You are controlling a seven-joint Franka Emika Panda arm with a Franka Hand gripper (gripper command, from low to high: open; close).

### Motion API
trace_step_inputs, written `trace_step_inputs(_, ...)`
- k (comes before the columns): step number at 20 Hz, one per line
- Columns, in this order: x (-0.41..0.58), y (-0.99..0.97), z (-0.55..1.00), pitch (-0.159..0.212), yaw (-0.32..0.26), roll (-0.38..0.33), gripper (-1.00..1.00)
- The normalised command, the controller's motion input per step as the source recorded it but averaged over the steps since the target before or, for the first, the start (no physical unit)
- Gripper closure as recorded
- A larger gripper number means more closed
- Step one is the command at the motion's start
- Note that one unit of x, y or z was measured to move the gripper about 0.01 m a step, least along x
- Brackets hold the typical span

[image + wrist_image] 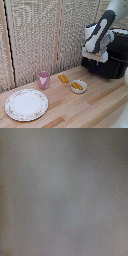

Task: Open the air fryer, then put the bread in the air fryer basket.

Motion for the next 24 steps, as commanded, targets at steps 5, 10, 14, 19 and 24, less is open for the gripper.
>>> trace_step_inputs(5,-0.091,0.79,0.16,-0.003,-0.085,0.033,1.0)
trace_step_inputs(10,-0.082,0.83,-0.08,-0.003,-0.08,-0.001,1.0)
trace_step_inputs(14,-0.034,0.42,-0.09,-0.001,-0.063,0.0,1.0)
trace_step_inputs(19,0.055,0.13,-0.11,0.052,0.015,-0.006,1.0)
trace_step_inputs(24,-0.011,0.0,-0.11,0.003,0.031,-0.027,1.0)
